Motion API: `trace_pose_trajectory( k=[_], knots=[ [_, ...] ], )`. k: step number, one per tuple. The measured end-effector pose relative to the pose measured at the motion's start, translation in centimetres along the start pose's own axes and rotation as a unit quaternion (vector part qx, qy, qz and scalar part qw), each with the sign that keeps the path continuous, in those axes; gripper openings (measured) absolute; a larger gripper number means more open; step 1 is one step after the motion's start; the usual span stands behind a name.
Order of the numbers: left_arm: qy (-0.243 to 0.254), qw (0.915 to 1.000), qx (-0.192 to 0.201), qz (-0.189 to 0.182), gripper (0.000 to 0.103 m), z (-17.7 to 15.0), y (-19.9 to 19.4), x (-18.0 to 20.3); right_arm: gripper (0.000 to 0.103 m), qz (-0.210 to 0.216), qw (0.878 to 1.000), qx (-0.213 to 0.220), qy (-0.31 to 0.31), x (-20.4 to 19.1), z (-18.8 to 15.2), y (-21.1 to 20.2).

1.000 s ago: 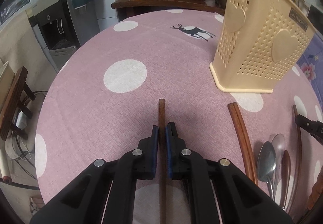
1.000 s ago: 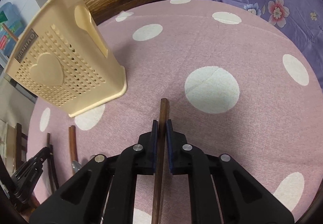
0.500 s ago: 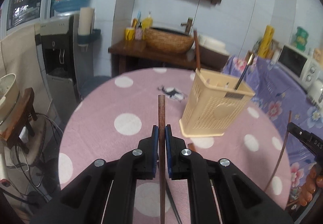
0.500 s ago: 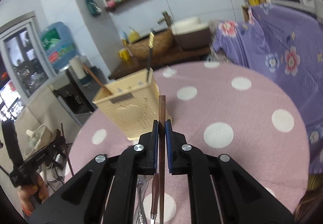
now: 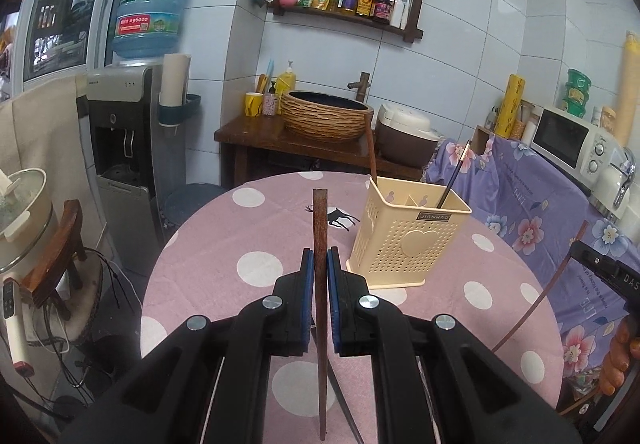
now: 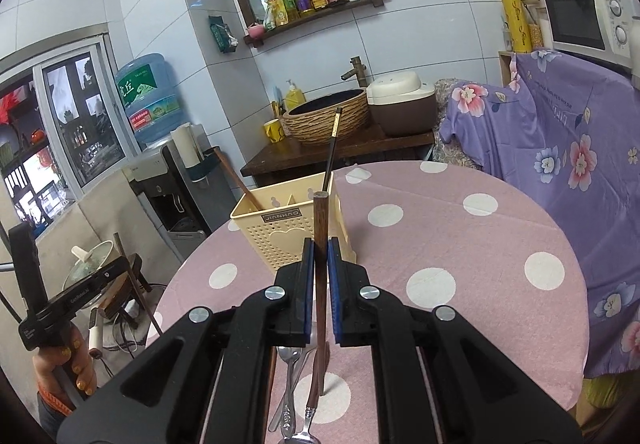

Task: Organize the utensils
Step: 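Lift both wooden chopsticks over the beige holder and open both tools to drop them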

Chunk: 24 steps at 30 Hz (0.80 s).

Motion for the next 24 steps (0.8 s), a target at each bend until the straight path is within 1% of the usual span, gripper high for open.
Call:
trace_pose_trajectory(
  k=[3, 7, 9, 11, 14, 17, 18, 20, 22, 24],
  knots=[
    [0.002, 1.0000, 0.005, -0.001, 0.008, 0.2, -0.3, 0.1, 0.008, 0.001, 1.000, 0.002, -0.007, -0.3, 0.2, -0.1],
    [0.008, 0.9999, 0.012, -0.006, 0.008, 1.3, -0.6, 0.3, 0.008, 0.005, 1.000, 0.005, -0.016, -0.9, 0.9, 0.0],
    [0.012, 0.9997, 0.018, -0.014, 0.008, 2.5, -0.7, 0.9, 0.008, 0.009, 1.000, 0.009, -0.025, -1.5, 1.8, 0.0],
    [0.011, 0.9991, 0.031, -0.025, 0.008, 4.3, -0.9, 1.5, 0.008, 0.009, 0.999, 0.023, -0.036, -2.2, 3.1, -0.1],
    [0.016, 0.9978, 0.056, -0.033, 0.008, 7.8, -1.0, 2.8, 0.008, 0.010, 0.997, 0.055, -0.058, -3.9, 6.5, -0.2],
    [0.007, 0.9955, 0.076, -0.056, 0.008, 12.4, -0.5, 4.4, 0.008, 0.004, 0.994, 0.088, -0.068, -5.5, 10.6, -0.3],
    [0.005, 0.9943, 0.089, -0.058, 0.008, 14.1, -0.3, 5.1, 0.008, -0.002, 0.993, 0.101, -0.068, -5.9, 12.2, -0.2],
    [0.005, 0.9924, 0.112, -0.051, 0.008, 16.7, 0.1, 6.1, 0.008, -0.015, 0.989, 0.131, -0.065, -6.5, 15.4, -0.3],
    [-0.002, 0.9907, 0.126, -0.050, 0.008, 18.9, 1.1, 6.9, 0.008, -0.023, 0.987, 0.149, -0.056, -6.9, 17.7, 0.0],
    [-0.004, 0.9898, 0.136, -0.042, 0.008, 20.0, 2.5, 7.7, 0.008, -0.038, 0.985, 0.158, -0.056, -7.0, 18.9, 0.7]
  ],
)
Point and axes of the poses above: each gripper's, at about its wrist camera, not at the fingertips, and y roughly the way its jaws point, x to its right, z to its top, the point moved 6 cm from there along y, roughly the way its jaws point, and after that the axes turned 4 degrees about -z, right-handed, at the moved point
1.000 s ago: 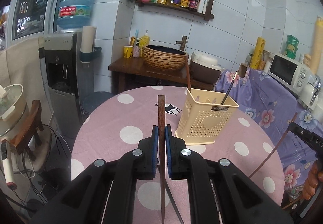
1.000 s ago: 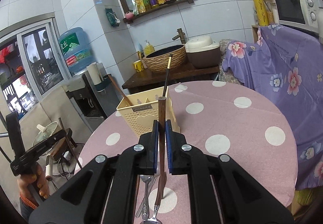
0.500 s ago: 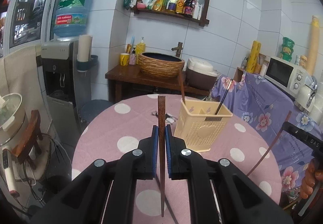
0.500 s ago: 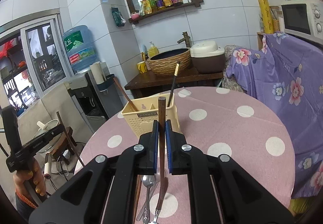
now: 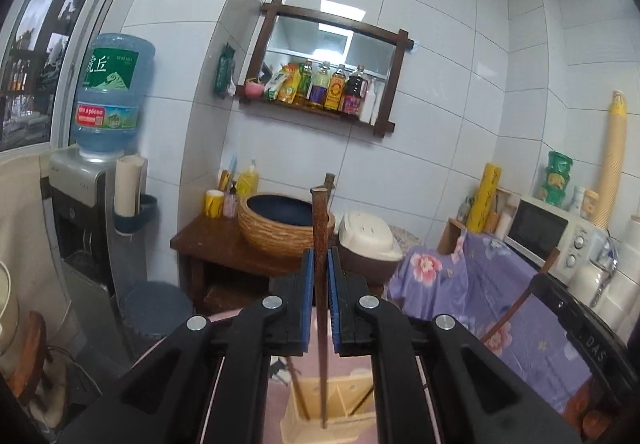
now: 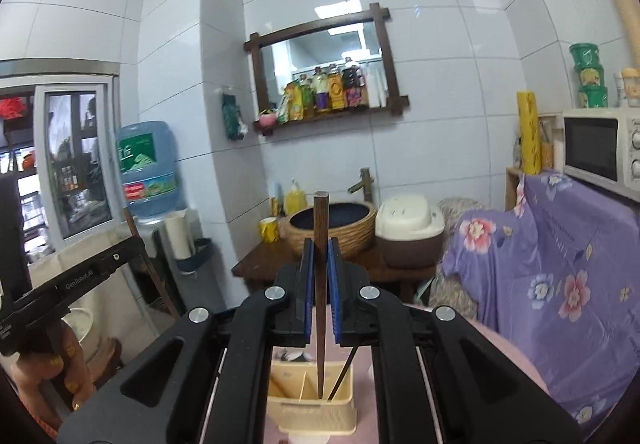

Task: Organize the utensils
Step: 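Lift both wooden chopsticks over the beige holder and open both tools to drop them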

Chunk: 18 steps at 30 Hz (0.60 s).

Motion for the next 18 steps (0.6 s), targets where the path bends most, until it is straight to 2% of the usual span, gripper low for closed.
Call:
trace_pose_trajectory(
  k=[2, 4, 13, 18],
  knots=[
    [0.004, 0.9999, 0.010, 0.013, 0.008, -0.5, 1.3, 0.2, 0.008, -0.010, 1.000, -0.006, 0.007, 0.2, -0.4, 1.5],
    [0.001, 0.9998, 0.002, 0.022, 0.008, -1.8, 2.6, 0.1, 0.008, -0.016, 1.000, -0.022, 0.016, 0.4, -1.7, 3.0],
    [-0.029, 0.9971, -0.057, 0.041, 0.008, -10.7, 6.2, -2.8, 0.008, -0.027, 0.992, -0.112, 0.059, 2.4, -10.9, 8.2],
    [-0.048, 0.9941, -0.088, 0.043, 0.008, -13.3, 7.2, -4.0, 0.008, -0.029, 0.988, -0.131, 0.071, 3.0, -13.0, 9.1]
  ],
)
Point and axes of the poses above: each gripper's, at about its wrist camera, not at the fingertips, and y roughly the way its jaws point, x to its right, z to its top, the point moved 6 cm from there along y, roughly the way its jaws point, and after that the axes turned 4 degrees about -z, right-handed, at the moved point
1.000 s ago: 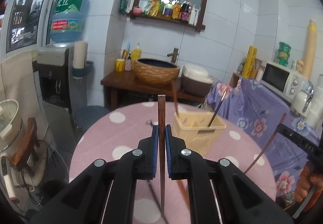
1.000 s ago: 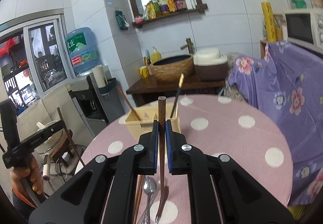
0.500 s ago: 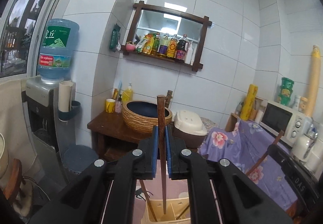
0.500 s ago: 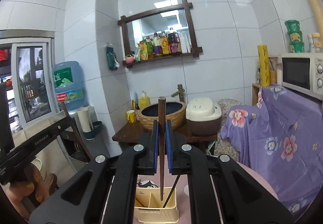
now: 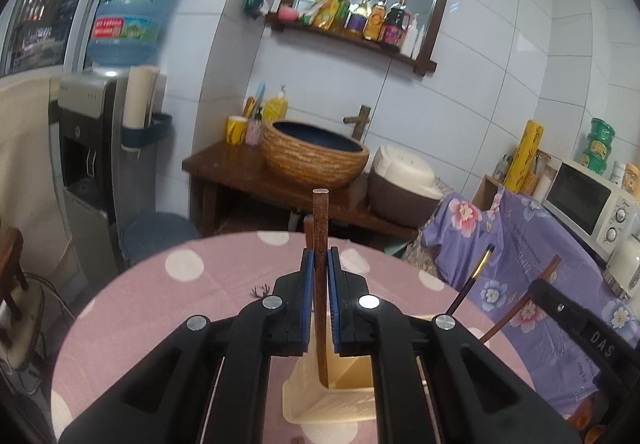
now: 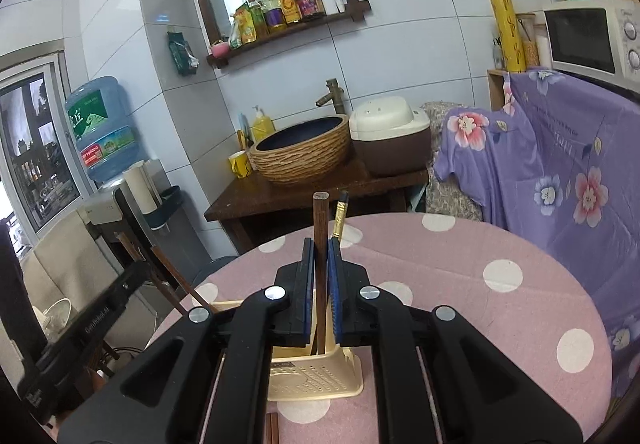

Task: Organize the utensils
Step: 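Lift both wooden chopsticks over the beige holder and open both tools to drop them, then grasp the brown-handled spoon by its handle with the right tool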

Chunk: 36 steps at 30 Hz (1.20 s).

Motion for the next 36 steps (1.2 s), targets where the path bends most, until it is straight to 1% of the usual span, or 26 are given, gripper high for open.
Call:
trace_pose_trajectory(
  k=[5, 8, 9, 10, 11, 12, 13, 14, 15, 16, 17, 18, 20, 22, 23, 26, 27, 28, 29, 31, 34, 36],
  knots=[
    [-0.007, 0.9998, -0.017, -0.002, 0.008, -1.1, 0.7, -0.3, 0.008, -0.010, 1.000, 0.005, 0.001, 0.4, -0.3, 0.1],
    [-0.005, 0.9997, -0.022, -0.002, 0.008, -1.4, 0.6, -0.2, 0.008, -0.007, 1.000, 0.008, 0.001, 0.4, -0.4, 0.0],
    [-0.003, 0.9997, -0.022, -0.002, 0.009, -1.5, 0.4, -0.1, 0.009, -0.008, 1.000, 0.008, -0.003, 0.4, -0.5, -0.1],
    [0.000, 0.9997, -0.023, -0.004, 0.009, -1.6, 0.2, 0.0, 0.015, -0.010, 1.000, 0.008, -0.008, 0.4, -0.6, -0.2],
    [0.004, 0.9997, -0.023, -0.006, 0.014, -1.6, -0.1, 0.1, 0.023, -0.009, 1.000, 0.008, -0.013, 0.3, -0.9, -0.3],
    [0.009, 0.9997, -0.022, -0.006, 0.028, -1.8, -0.6, 0.0, 0.038, -0.004, 1.000, 0.009, -0.015, 0.2, -1.1, -0.6],
    [0.010, 0.9998, -0.019, -0.005, 0.038, -2.0, -1.2, -0.1, 0.052, -0.002, 1.000, 0.014, -0.014, 0.2, -1.3, -1.0],
    [0.010, 0.9998, -0.015, -0.005, 0.056, -2.1, -1.7, -0.2, 0.053, -0.005, 1.000, 0.024, -0.014, 0.3, -1.6, -1.6],
    [0.012, 0.9998, -0.012, -0.007, 0.062, -2.5, -2.7, -0.3, 0.053, -0.011, 0.999, 0.031, -0.016, 0.5, -1.9, -2.1],
    [0.015, 0.9998, -0.014, -0.007, 0.064, -2.8, -3.4, -0.5, 0.053, -0.019, 0.999, 0.034, -0.022, 0.6, -2.3, -2.6],
    [0.017, 0.9996, -0.019, -0.009, 0.069, -3.3, -3.9, -0.6, 0.053, -0.025, 0.999, 0.034, -0.024, 0.8, -2.6, -2.9],
    [0.018, 0.9994, -0.029, -0.011, 0.078, -3.9, -4.5, -0.9, 0.054, -0.031, 0.999, 0.035, -0.027, 1.1, -3.2, -3.5],
    [0.017, 0.9987, -0.048, -0.010, 0.087, -5.4, -5.7, -1.7, 0.057, -0.033, 0.998, 0.028, -0.035, 1.3, -4.6, -4.5],
    [0.022, 0.9972, -0.071, -0.008, 0.089, -7.2, -6.7, -2.5, 0.058, -0.030, 0.998, 0.018, -0.052, 1.2, -6.3, -5.4],
    [0.023, 0.9966, -0.079, 0.000, 0.090, -8.1, -7.3, -3.1, 0.058, -0.029, 0.997, 0.014, -0.064, 1.0, -7.2, -5.9],
    [0.020, 0.9960, -0.082, 0.027, 0.096, -10.3, -8.7, -5.0, 0.067, -0.030, 0.994, -0.001, -0.105, 0.5, -10.2, -7.0],
    [0.018, 0.9959, -0.080, 0.038, 0.097, -11.1, -9.2, -5.8, 0.073, -0.031, 0.993, -0.005, -0.115, 0.4, -11.3, -7.3],
    [0.016, 0.9957, -0.079, 0.047, 0.098, -11.9, -9.6, -6.4, 0.076, -0.031, 0.992, -0.008, -0.121, 0.4, -12.3, -7.6],
    [0.015, 0.9951, -0.081, 0.055, 0.098, -12.7, -9.8, -6.9, 0.078, -0.030, 0.992, -0.014, -0.124, 0.5, -13.5, -7.9],
    [0.012, 0.9939, -0.091, 0.062, 0.098, -14.2, -10.1, -7.7, 0.087, -0.041, 0.991, -0.024, -0.123, 1.1, -15.4, -8.1],
    [0.020, 0.9899, -0.115, 0.081, 0.098, -16.4, -10.1, -8.9, 0.089, -0.054, 0.990, -0.032, -0.126, 1.9, -17.6, -8.5],
    [0.032, 0.9888, -0.120, 0.083, 0.098, -17.3, -10.4, -9.1, 0.090, -0.062, 0.989, -0.032, -0.129, 2.5, -18.8, -8.9]
  ],
)
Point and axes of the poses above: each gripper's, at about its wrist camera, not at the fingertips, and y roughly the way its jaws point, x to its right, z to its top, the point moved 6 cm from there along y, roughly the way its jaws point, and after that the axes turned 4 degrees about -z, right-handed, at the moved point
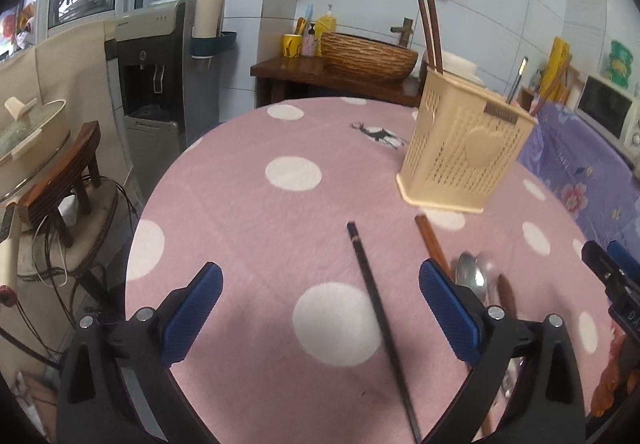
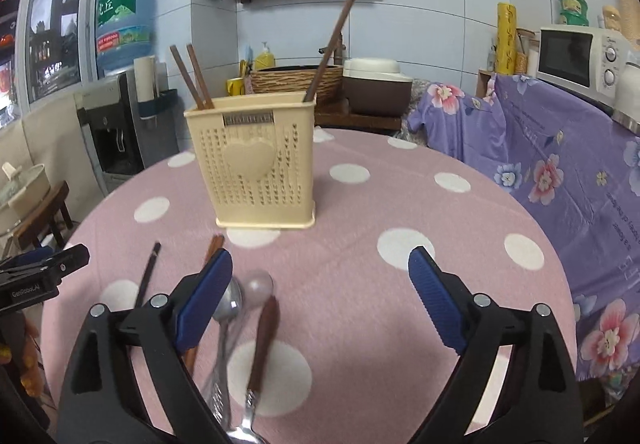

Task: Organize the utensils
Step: 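Grasp the brown-handled spoon by its handle with the right tool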

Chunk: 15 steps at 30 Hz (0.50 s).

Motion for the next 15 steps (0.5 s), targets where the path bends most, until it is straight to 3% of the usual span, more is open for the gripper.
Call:
trace_pose_trajectory(
  k=[3, 11, 15],
  knots=[
    [0.025, 0.9995, -0.009, 0.018, 0.098, -0.9, 0.2, 0.2, 0.091, -0.003, 1.000, -0.013, -0.007, 0.2, -1.6, -0.1],
    [0.054, 0.9969, -0.056, 0.009, 0.098, -1.9, 1.7, 2.1, 0.091, 0.011, 0.998, -0.059, -0.032, -0.5, -3.8, 0.5],
    [0.065, 0.9942, -0.083, 0.019, 0.094, -2.3, 2.8, 2.4, 0.077, 0.015, 0.996, -0.077, -0.039, -0.7, -4.3, 1.0]
  ],
)
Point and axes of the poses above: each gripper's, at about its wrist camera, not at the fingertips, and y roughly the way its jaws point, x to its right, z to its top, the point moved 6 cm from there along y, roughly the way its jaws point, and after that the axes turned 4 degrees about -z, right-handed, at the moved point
